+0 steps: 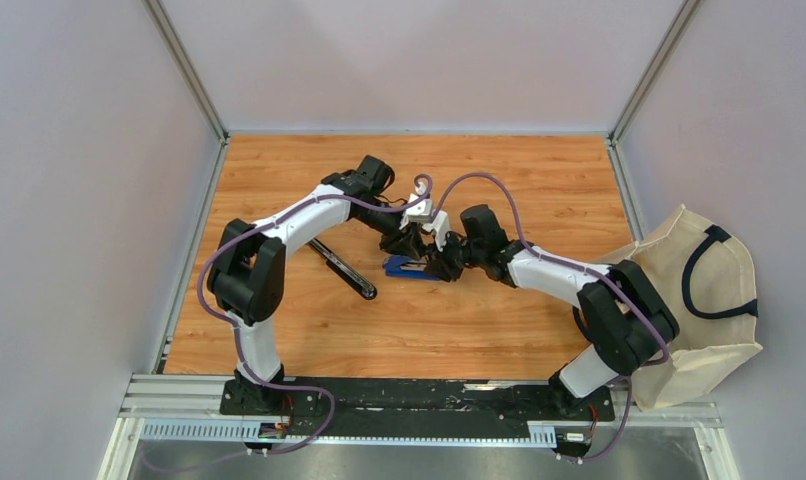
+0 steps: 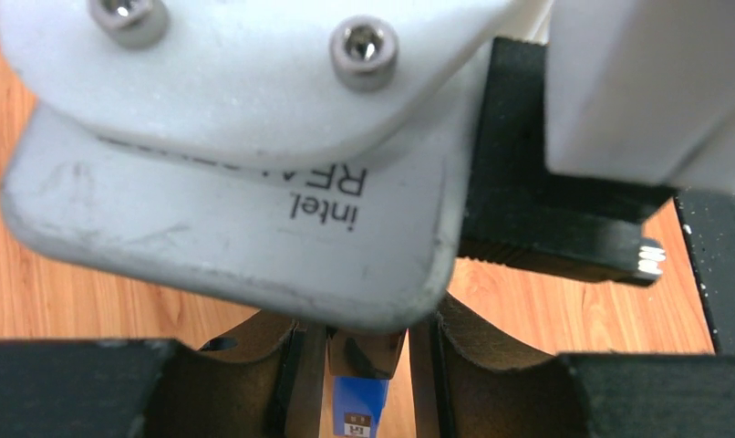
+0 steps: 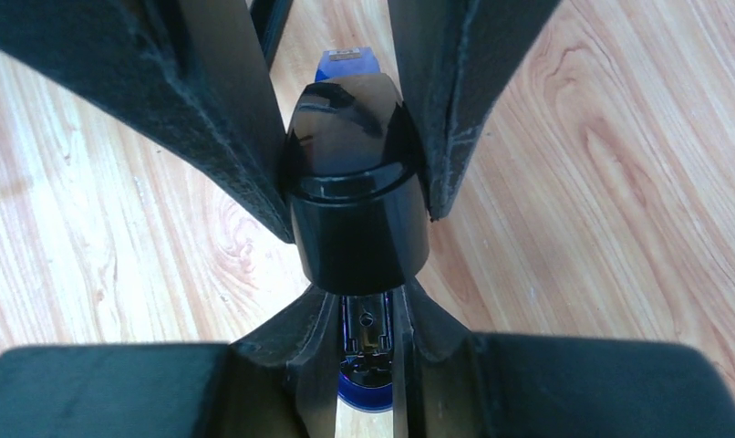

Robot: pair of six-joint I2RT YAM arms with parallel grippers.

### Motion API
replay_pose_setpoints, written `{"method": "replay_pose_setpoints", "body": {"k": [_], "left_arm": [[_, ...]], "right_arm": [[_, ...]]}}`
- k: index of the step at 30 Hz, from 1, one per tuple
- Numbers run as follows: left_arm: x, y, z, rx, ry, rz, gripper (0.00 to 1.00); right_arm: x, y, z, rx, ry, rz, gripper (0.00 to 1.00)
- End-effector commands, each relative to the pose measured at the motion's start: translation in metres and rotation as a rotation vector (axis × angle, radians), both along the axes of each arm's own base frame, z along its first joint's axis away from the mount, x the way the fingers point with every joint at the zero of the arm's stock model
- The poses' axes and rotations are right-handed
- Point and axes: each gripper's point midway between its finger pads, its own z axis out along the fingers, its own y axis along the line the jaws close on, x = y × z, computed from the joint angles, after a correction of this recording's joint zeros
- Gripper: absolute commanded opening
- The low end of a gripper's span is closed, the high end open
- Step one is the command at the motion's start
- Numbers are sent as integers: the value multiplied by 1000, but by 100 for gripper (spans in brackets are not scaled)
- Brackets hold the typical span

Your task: Load the staples into the stapler

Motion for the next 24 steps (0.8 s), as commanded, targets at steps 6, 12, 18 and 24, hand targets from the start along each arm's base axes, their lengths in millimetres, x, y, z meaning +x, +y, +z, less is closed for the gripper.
{"method": "replay_pose_setpoints", "body": {"k": [6, 12, 18, 24], "left_arm": [[35, 11, 31, -31, -157, 127, 12], [48, 26, 34, -34, -182, 196, 12], [58, 39, 47, -67, -205, 251, 11], [59, 46, 52, -68, -222, 293, 11]], "right_arm": [[3, -11, -40, -169, 73, -131, 3], [5, -12, -46, -184, 86, -167, 2], [5, -14, -57, -213, 111, -198, 1], [8, -16, -63, -233, 119, -239, 1]]}}
